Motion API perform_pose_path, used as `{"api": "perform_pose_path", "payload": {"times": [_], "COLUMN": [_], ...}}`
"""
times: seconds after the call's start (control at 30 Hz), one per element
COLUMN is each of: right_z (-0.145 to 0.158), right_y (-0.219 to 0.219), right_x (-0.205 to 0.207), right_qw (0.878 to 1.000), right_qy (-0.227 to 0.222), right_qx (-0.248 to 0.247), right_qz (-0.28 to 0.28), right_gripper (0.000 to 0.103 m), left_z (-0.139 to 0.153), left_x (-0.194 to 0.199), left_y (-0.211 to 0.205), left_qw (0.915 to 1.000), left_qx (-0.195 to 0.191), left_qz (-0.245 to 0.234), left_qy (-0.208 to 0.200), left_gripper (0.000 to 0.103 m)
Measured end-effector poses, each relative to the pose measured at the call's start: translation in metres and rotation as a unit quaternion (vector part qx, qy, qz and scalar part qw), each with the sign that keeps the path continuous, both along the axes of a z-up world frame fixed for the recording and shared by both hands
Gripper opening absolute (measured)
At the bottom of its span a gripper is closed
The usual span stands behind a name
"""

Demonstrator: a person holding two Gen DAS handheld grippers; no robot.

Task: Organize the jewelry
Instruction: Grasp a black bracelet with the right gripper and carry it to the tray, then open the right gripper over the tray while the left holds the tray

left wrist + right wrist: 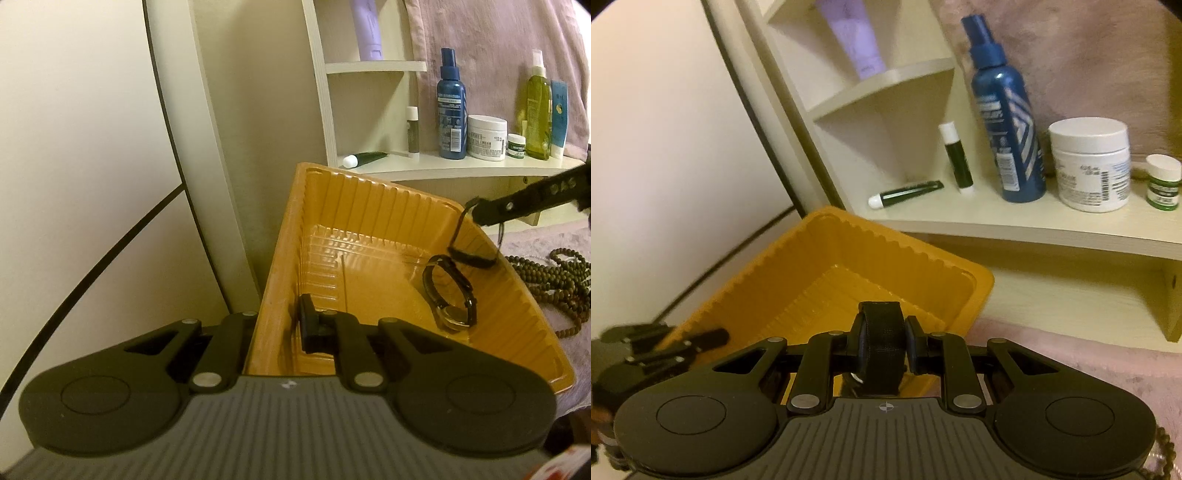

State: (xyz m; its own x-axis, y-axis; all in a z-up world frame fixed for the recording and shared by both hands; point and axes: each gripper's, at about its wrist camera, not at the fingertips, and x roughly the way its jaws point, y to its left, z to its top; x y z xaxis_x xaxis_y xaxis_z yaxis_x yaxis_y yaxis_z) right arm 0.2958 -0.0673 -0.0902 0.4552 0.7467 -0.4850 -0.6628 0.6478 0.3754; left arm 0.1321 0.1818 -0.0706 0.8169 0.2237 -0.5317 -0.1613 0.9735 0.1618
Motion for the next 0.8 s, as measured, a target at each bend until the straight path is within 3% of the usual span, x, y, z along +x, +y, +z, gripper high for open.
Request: {"api": "perform_pose_path", "payload": {"times": [0.33, 0.43, 0.5, 0.8], "right_z": [-0.012, -0.009, -0.006, 0.010], "right_y": [0.006, 0.007, 0.008, 0.002], "right_x": [0.010, 0.010, 0.010, 0.005], "right_qw": [1.000, 1.000, 1.000, 1.000], "right_qy": [0.013, 0.010, 0.003, -0.009], "right_qx": [-0.007, -0.011, -0.006, -0.003], "right_qz": [-0.024, -0.025, -0.028, -0.026], "right_gripper": [0.022, 0.037, 0.053, 0.054], "left_z": [-0.001, -0.001, -0.002, -0.002], "left_x": [0.001, 0.001, 0.001, 0.001], "left_y": [-0.001, -0.001, -0.001, -0.001], "left_qw": [1.0000, 1.0000, 1.0000, 1.0000], "left_qx": [0.004, 0.004, 0.005, 0.005], "left_qz": [0.001, 0.002, 0.002, 0.003], "left_qy": [0.003, 0.003, 0.004, 0.004], "left_gripper": [0.013, 0.013, 0.013, 0.014]}}
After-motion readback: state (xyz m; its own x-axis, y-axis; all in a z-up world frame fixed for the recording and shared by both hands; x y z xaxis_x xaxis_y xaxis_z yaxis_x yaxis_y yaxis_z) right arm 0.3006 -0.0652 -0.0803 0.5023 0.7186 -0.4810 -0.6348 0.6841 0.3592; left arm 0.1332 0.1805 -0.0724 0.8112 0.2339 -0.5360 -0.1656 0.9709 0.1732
